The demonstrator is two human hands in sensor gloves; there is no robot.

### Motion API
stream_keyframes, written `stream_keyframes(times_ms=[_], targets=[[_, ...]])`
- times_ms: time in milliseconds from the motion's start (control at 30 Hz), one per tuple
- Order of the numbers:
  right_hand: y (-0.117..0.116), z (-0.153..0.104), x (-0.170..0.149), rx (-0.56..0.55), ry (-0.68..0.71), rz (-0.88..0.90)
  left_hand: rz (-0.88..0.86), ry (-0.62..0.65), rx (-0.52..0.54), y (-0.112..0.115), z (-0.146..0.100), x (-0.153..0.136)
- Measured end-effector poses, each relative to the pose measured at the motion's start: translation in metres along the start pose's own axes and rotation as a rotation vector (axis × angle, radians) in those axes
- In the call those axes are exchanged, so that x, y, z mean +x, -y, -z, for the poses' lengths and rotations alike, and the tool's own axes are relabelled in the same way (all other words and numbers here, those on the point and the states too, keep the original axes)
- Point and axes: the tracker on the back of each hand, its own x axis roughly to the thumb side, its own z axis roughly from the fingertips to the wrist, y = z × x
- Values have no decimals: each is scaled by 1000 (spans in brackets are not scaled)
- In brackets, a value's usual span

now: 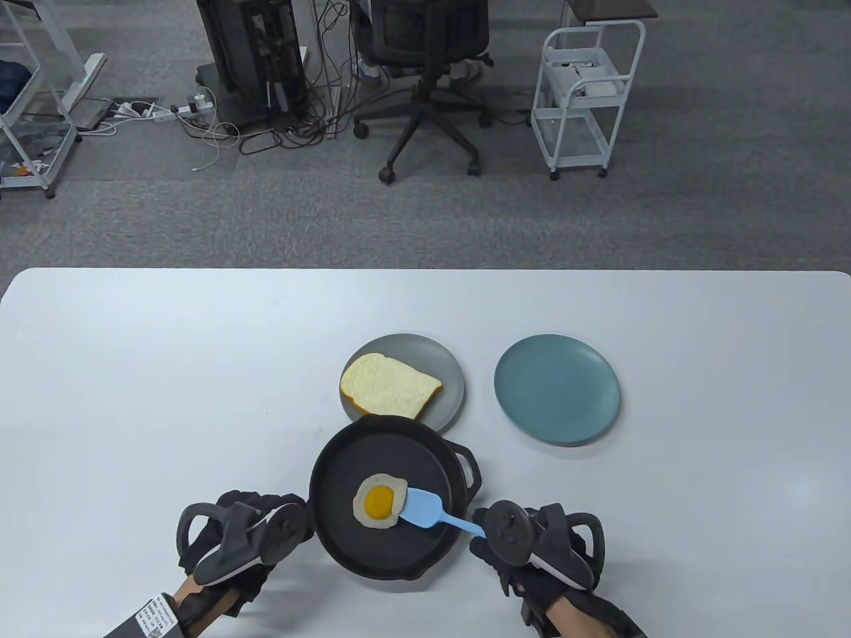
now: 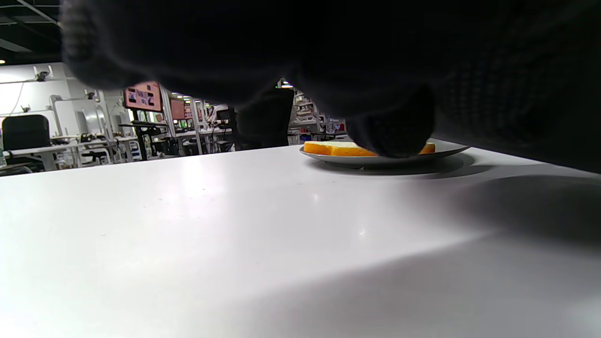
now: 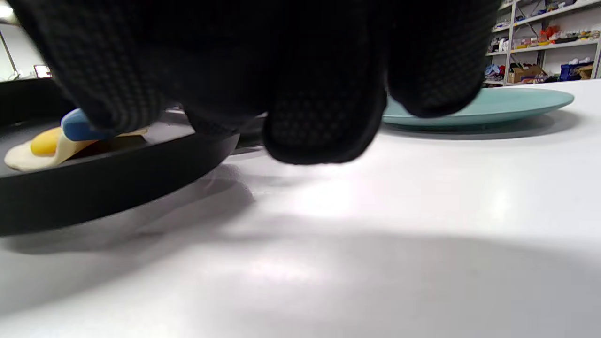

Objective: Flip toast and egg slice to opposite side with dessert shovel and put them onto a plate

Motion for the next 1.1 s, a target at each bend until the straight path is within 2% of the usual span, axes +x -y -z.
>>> stream_keyframes(times_ms=[233,467,767,1100], targets=[[-2,2,-3,32,11,67,7,22,4,0,-1,4],[-2,3,-5,19,32,112,24,34,-3,0,-2,6],[-1,0,4,-23,65,-19,1,78,-2,-1,-5,12],[-8,4,4,80,70,134,10,107,16,-4,-9,19]])
